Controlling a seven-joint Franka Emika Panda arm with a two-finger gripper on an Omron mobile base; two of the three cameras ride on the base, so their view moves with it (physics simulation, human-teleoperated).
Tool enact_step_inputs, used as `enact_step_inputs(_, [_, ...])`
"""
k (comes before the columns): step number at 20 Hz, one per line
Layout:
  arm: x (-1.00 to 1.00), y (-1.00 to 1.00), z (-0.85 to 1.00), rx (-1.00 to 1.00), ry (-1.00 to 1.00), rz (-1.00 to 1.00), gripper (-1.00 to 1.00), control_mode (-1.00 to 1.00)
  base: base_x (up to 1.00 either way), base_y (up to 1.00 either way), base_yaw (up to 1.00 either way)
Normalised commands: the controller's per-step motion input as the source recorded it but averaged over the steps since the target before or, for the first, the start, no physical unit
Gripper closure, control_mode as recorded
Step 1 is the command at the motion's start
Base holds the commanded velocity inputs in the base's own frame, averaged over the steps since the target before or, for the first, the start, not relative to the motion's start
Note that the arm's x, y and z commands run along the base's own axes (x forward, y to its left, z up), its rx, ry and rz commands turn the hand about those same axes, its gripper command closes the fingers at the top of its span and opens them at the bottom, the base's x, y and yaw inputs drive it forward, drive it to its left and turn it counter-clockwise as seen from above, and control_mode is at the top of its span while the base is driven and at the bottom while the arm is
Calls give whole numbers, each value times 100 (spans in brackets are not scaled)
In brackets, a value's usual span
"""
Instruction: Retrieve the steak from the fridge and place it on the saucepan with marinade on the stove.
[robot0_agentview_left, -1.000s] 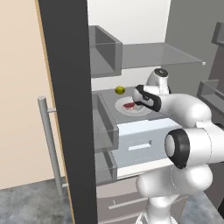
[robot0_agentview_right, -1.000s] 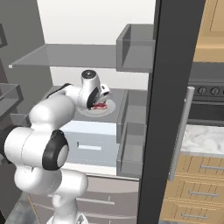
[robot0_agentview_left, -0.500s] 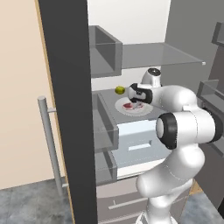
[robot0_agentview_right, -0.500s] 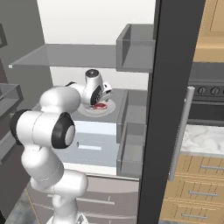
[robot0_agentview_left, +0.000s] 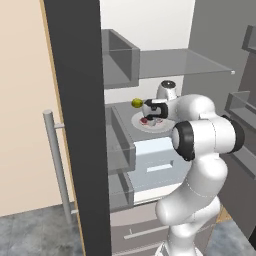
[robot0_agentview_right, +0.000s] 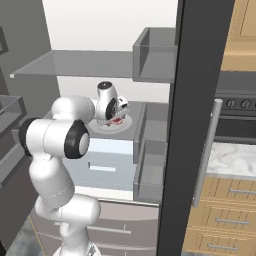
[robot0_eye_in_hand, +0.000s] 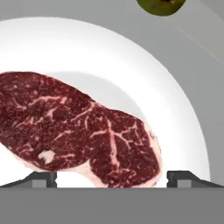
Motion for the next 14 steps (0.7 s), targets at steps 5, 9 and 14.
enact_step_inputs(5, [7,0,-22,-4,4,0,-100,-100,0,0,0])
enact_step_inputs(9, [27,0,-4,0,1,0,-100,-100,0,0,0])
enact_step_inputs(14, [23,-1,1,0,0,0,-100,-100,0,0,0])
